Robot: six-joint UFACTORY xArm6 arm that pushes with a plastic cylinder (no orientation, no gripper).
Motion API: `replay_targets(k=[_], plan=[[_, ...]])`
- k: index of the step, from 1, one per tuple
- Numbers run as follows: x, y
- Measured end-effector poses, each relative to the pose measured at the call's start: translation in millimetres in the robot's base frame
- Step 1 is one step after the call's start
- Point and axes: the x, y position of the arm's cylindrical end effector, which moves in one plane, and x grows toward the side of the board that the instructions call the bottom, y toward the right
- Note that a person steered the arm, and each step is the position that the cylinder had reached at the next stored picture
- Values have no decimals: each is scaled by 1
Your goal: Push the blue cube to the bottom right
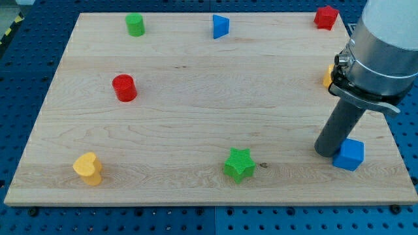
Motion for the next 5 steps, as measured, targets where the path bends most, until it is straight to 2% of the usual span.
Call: replay_targets(k=[5], plan=[[7,19]])
